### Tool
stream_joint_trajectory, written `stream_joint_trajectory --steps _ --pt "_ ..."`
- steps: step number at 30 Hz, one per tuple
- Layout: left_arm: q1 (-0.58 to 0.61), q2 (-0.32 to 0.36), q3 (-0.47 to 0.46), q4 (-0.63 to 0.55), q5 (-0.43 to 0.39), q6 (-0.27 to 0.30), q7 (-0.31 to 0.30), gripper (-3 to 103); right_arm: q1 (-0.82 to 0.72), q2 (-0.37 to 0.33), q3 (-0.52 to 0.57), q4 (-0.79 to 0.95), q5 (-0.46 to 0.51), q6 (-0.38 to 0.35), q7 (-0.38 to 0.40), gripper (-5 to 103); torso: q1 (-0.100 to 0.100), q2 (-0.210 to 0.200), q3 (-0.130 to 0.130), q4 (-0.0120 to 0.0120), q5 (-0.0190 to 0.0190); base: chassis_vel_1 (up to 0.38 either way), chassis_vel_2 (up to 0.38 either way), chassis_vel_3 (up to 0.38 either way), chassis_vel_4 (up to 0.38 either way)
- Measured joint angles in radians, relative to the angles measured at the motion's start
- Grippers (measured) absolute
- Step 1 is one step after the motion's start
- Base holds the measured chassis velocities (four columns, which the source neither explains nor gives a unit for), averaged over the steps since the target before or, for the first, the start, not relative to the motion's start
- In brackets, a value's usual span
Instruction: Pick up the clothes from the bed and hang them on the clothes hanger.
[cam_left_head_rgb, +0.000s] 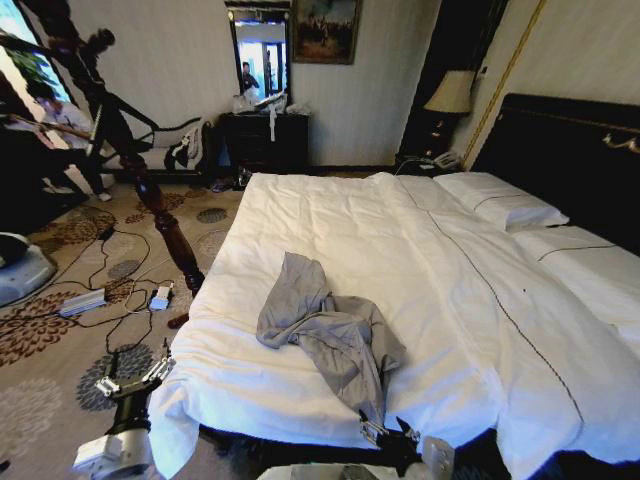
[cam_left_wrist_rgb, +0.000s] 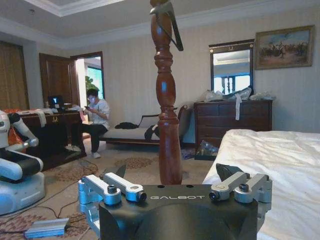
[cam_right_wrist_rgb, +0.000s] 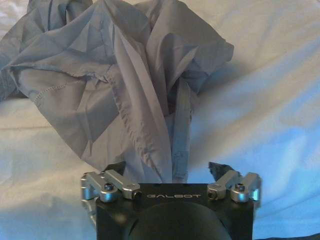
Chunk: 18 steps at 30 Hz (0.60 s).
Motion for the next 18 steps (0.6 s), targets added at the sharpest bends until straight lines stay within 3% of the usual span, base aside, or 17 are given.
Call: stream_joint_trajectory --steps 18 --pt "-0.043 -0.009 0.019 0.039 0.02 0.008 -0.004 100 -0.014 -0.013 0.004 0.03 0.006 0.042 -0.029 27 0.0 0.0 0.0 -0.0001 0.0 0.0 0.0 0.0 0.0"
